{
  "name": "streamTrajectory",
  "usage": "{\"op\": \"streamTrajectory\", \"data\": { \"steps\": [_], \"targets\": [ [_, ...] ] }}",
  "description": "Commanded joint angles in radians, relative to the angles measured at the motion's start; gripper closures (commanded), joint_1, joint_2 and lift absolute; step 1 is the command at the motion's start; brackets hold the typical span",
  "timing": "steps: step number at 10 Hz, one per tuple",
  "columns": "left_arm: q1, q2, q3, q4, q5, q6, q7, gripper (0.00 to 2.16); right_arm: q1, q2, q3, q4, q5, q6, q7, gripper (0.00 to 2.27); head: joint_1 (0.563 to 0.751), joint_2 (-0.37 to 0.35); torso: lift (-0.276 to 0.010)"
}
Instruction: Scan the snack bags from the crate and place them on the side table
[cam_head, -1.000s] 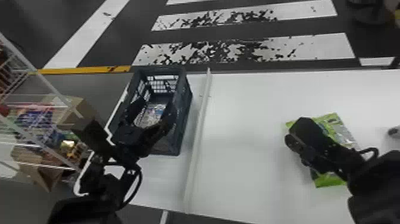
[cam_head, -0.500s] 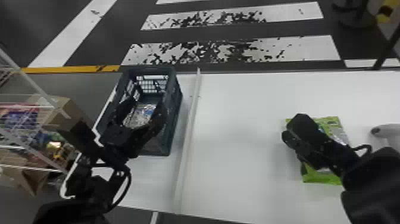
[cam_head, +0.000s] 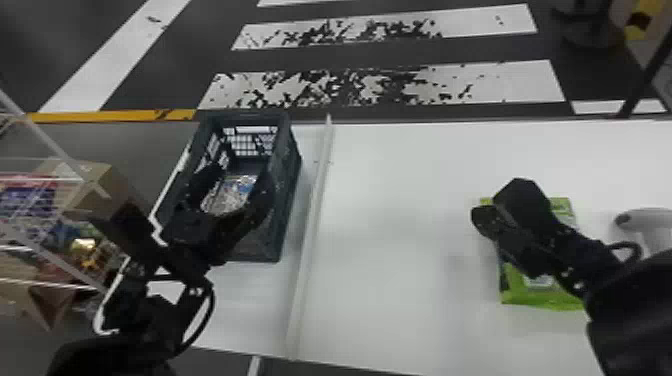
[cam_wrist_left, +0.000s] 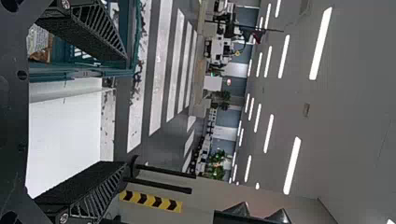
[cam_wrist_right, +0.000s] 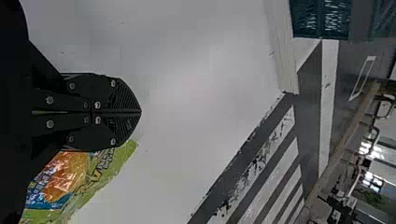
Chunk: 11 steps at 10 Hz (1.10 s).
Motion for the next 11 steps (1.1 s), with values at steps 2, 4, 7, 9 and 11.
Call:
{"op": "streamTrajectory", "data": {
  "steps": [2, 4, 7, 9, 11],
  "targets": [
    [0.002, -0.001, -0.003, -0.009, 0.000, 0.003, 0.000, 0.08, 0.080, -0.001, -0.175, -0.211, -0.166, 0.051, -0.015, 0.02, 0.695, 0.185, -0.094],
    [-0.003, -0.003, -0.012, -0.011, 0.000, 0.012, 0.005, 0.08, 0.153, -0.001, -0.340, -0.302, -0.301, 0.085, -0.051, 0.05, 0.695, 0.123, -0.094],
    [-0.012, -0.008, -0.054, -0.034, -0.009, 0.061, 0.034, 0.08, 0.202, -0.022, -0.480, -0.317, -0.354, 0.192, -0.055, 0.09, 0.695, -0.009, -0.094],
    [-0.012, -0.014, -0.084, -0.051, -0.028, 0.119, 0.087, 0.08, 0.228, -0.045, -0.511, -0.295, -0.353, 0.217, -0.048, 0.09, 0.695, -0.070, -0.094],
    [-0.012, -0.020, -0.120, -0.065, -0.055, 0.175, 0.137, 0.08, 0.236, -0.060, -0.520, -0.259, -0.351, 0.220, -0.042, 0.09, 0.695, -0.113, -0.094]
  ]
}}
